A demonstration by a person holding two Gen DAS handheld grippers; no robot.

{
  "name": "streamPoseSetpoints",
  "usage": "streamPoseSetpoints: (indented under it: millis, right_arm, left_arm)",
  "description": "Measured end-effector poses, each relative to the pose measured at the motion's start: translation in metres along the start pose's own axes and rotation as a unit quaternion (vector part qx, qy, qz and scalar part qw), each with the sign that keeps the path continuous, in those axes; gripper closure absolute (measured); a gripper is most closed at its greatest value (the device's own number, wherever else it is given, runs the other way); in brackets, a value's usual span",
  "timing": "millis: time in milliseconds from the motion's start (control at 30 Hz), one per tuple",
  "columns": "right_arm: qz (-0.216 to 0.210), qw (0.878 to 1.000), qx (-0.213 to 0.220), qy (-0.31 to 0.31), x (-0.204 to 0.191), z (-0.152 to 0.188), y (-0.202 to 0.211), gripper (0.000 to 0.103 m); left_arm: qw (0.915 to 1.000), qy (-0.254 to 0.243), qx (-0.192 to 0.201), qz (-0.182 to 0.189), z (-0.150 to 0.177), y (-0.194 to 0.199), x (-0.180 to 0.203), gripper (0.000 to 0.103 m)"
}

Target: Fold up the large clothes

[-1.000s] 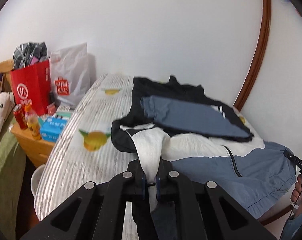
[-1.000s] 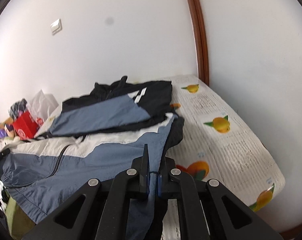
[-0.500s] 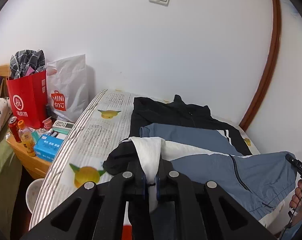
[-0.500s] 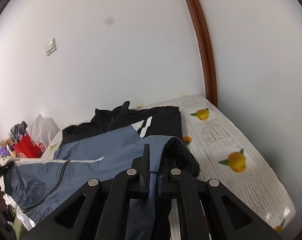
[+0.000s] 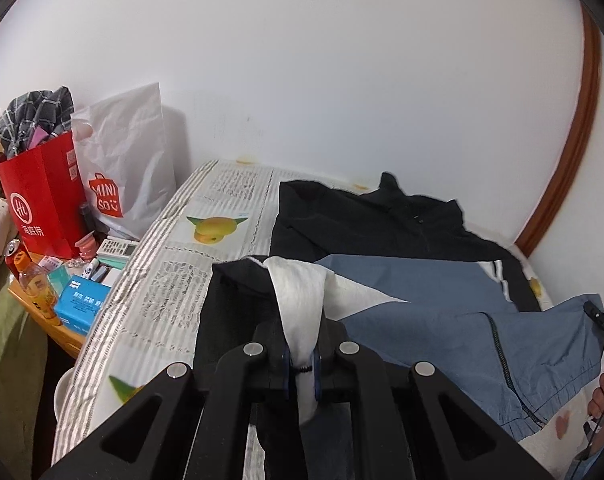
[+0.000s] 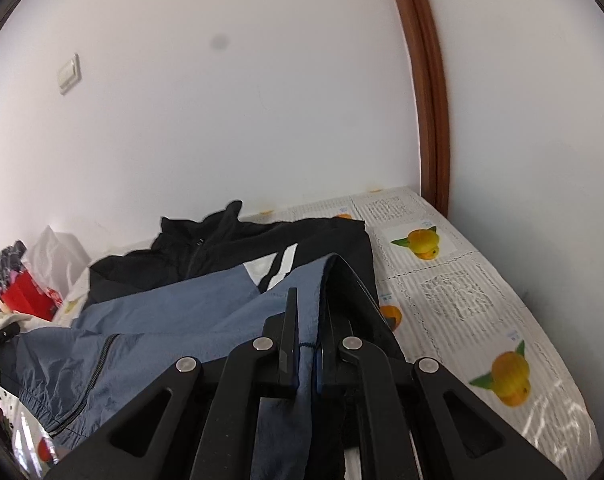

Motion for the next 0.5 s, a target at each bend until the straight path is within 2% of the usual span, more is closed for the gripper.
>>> streamPoseSetpoints:
  millis: [300,500]
  right_arm:
    - [0.062,0.997,-0.039,0.034,0.006,0.001,-0.070,0.097]
    - [0.086,0.993,-0.078,0.035,0.015,0.014,-0.103,0.096]
  left_arm:
    - [0.9982,-0.017,-0.039,-0.042,-0.001,-0.052,-0.003,0.092]
    - [0.9970,-0.013,-0.060,-0.047,0.002,-0.069,-0.007,0.090]
Point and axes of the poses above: each gripper's, at about its wrist camera, not at the fingertips, and y roughly against the way its jaws point, x to its right, z to its underside, the point moved 10 cm from there along -y, roughly the way its jaws point, and after that the axes turned 13 degrees about -x, right-handed, at the moved point
